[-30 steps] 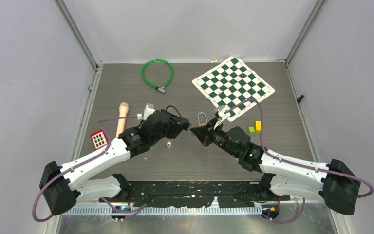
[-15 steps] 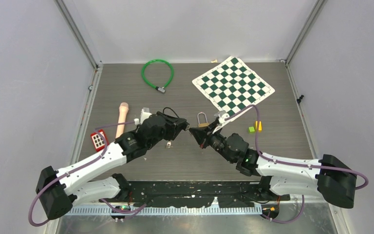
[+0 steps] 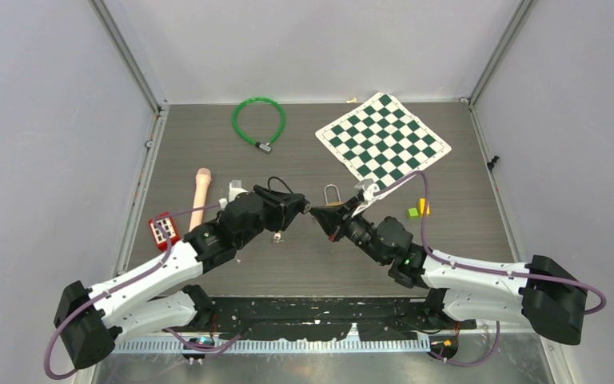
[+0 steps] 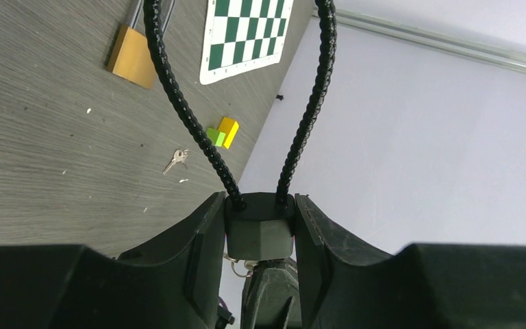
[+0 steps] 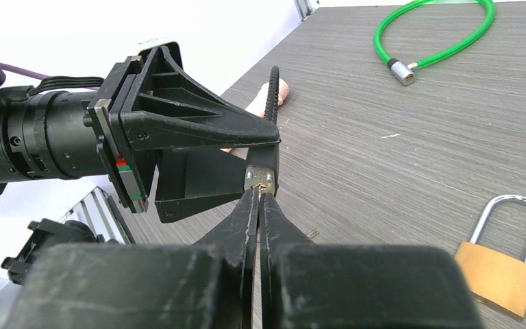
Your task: Unlock with the key
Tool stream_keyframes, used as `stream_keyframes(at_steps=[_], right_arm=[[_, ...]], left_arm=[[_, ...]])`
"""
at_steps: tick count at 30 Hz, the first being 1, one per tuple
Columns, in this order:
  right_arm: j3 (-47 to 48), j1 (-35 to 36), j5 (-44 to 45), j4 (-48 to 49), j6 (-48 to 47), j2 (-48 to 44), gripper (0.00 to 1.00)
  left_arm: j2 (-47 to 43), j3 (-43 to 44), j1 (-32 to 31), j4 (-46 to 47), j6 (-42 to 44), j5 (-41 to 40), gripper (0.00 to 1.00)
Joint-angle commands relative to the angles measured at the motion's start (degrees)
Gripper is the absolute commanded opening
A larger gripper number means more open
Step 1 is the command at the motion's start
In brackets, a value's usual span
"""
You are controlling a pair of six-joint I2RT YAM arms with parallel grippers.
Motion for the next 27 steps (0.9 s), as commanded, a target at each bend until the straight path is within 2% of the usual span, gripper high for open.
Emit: stream_keyframes(at_steps=[1, 8, 14, 17, 19, 23, 27], right_arm=[[1.2, -0.6, -0.7, 4.8, -2.4, 1.5, 0.05], [1.2, -0.1, -5.2, 10.2, -14.6, 6.3, 0.05], [1.5, 0.3, -3.8, 13.0, -18.4, 9.8, 0.05], [1.7, -0.4, -3.2, 15.0, -13.2, 11.6, 0.05], [1.4, -1.8, -3.3, 16.5, -6.2, 12.3, 0.05], [0.1, -4.7, -1.9, 18.5, 5.4, 13.1, 0.05], [-1.5, -8.4, -4.2, 24.1, 12.2, 15.2, 0.05]], left_arm=[[-0.6, -0.2, -0.1, 5.3, -0.6, 5.8, 0.00], [2.4, 3.7, 0.0, 0.9, 0.2, 8.3, 0.00], [5.7, 4.1, 0.6, 5.2, -1.1, 10.9, 0.00], [7.5, 3.5, 1.2, 11.5, -1.4, 12.5, 0.00], [8.3, 2.6, 1.6, 15.0, -1.4, 13.2, 0.00], [8.5, 2.1, 1.7, 15.8, -1.0, 13.5, 0.00], [8.3, 1.5, 1.7, 17.5, -1.0, 14.5, 0.00]])
